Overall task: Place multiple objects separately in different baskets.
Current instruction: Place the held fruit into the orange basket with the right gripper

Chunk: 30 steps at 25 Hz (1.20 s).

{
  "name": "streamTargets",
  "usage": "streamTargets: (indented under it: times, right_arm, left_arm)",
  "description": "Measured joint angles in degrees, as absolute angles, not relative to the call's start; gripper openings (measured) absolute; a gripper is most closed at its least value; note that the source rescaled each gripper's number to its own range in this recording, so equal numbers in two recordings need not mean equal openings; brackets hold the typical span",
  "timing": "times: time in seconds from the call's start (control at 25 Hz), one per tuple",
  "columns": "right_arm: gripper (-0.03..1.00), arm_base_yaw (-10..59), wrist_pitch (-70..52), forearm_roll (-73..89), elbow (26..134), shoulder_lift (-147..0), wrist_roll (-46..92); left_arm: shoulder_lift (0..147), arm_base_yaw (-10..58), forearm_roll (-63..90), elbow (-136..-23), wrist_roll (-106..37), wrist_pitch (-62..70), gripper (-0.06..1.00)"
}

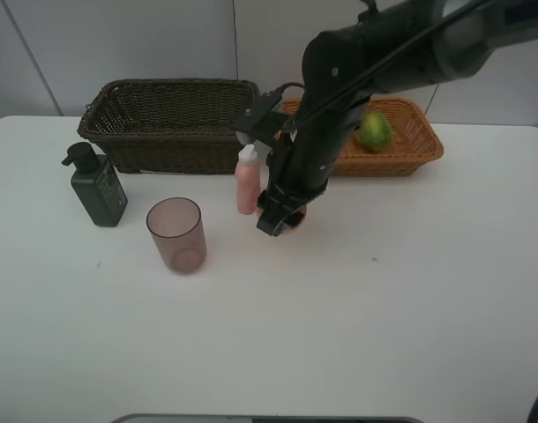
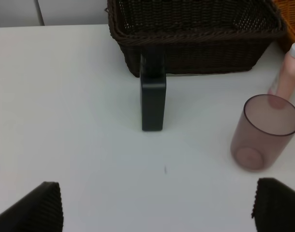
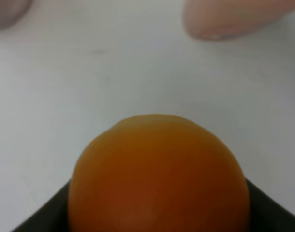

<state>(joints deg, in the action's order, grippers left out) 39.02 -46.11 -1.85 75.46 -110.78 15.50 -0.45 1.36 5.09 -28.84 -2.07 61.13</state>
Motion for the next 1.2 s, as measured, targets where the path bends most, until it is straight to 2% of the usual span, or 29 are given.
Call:
streamTargets:
  times: [0.28,0.64,0.88,1.2]
  right_arm:
    - [0.00,32.46,-54.27,-3.21,82.76,-110.65,0.85]
    - [0.00,22.75,-54.74,-11.80,89.16,-110.65,-20.05]
    - [0.00,19.50,-51.24,-12.41,90.41,-110.76,-21.99]
    - [0.00,19.44,-47.96,-12.41,92.96,-115.64,-22.05]
  left_arm:
    - [-0.45,1.36,5.09,-28.84,-2.07,61.13,1.00]
    - [-0.45,1.36,5.09,-28.84,-2.07,61.13,1.00]
    - [-0.45,1.36,5.09,-28.84,-2.07,61.13,1.00]
    - [-0.45,1.36,5.09,-28.84,-2.07,61.13,1.00]
